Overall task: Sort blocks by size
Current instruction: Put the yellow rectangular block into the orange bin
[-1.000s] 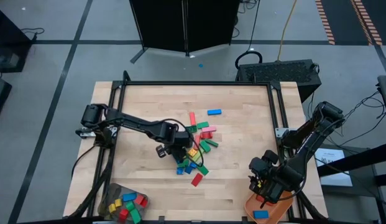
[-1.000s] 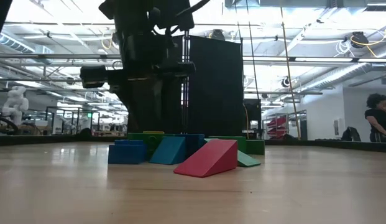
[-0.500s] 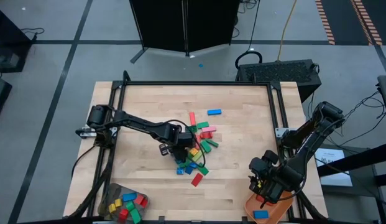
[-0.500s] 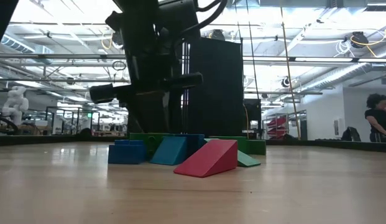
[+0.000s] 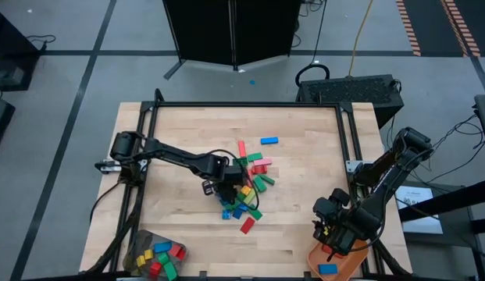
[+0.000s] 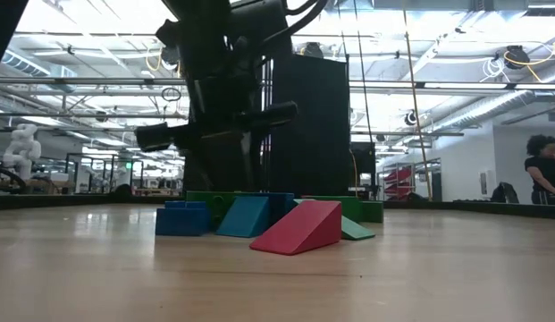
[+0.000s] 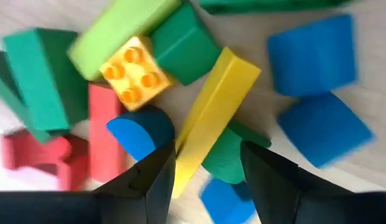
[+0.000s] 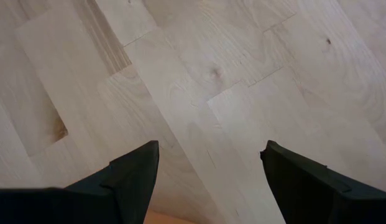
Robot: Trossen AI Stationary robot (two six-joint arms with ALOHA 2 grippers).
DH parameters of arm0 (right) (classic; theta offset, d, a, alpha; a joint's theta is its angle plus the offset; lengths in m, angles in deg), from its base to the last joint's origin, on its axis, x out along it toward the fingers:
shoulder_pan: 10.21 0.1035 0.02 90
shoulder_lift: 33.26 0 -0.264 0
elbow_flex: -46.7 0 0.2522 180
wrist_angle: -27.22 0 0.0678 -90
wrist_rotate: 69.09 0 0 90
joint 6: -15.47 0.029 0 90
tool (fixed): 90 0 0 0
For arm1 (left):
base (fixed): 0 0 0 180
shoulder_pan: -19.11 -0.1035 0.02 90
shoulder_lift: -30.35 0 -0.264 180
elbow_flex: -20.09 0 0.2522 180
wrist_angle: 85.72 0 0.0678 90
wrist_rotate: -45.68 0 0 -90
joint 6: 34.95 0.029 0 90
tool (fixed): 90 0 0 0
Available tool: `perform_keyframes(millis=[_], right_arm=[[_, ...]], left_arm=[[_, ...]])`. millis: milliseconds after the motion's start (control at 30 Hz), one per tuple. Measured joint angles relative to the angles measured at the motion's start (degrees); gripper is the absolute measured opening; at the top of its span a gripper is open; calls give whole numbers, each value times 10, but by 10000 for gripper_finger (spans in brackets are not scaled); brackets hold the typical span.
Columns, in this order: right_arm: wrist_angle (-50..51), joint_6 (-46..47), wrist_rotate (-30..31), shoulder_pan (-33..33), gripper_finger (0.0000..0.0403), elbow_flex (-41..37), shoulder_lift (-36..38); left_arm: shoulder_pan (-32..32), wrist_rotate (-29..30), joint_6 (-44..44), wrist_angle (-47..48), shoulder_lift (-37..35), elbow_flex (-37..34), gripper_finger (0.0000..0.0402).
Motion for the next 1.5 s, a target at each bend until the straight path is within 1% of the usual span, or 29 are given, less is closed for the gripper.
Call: perform_keyframes(millis=[200, 400, 500, 633, 800, 900, 1000, 1067, 1133, 1167, 1233, 1300, 1433, 1500], right_arm=[[0, 0, 0, 0, 276, 0, 0], [0, 0, 0, 0, 276, 0, 0], [0, 0, 0, 0, 276, 0, 0], [0, 0, 0, 0, 276, 0, 0], [-1, 1, 1, 0, 276, 0, 0], [-1, 2, 1, 0, 276, 0, 0], [-1, 2, 1, 0, 276, 0, 0], [-1, 2, 1, 0, 276, 0, 0], [0, 2, 1, 0, 276, 0, 0], [0, 2, 1, 0, 276, 0, 0], [-1, 1, 1, 0, 276, 0, 0], [0, 4, 1, 0, 276, 0, 0], [-1, 22, 1, 0, 276, 0, 0], [-1, 30, 1, 0, 276, 0, 0]], left_arm=[[2, -2, 4, -27, 5, 0, 189], [2, -4, 5, -28, 6, -1, 183], [2, -4, 6, -33, 6, -2, 158], [2, -14, 8, -65, 8, -3, 105], [2, -52, 9, -83, 10, -4, 45], [3, -56, 5, -90, 10, -4, 13], [3, -46, 4, -91, 10, -4, 5], [3, -15, -6, -93, 10, -4, 3], [3, 18, -50, -98, 10, -4, 2], [1, 35, -91, -97, 10, -3, 2], [1, 69, -201, -80, 10, 10, 2], [1, 86, -339, -59, 8, 37, 2], [-2, 69, -589, 14, 6, 95, 3], [-6, 52, -692, 46, 6, 100, 10]])
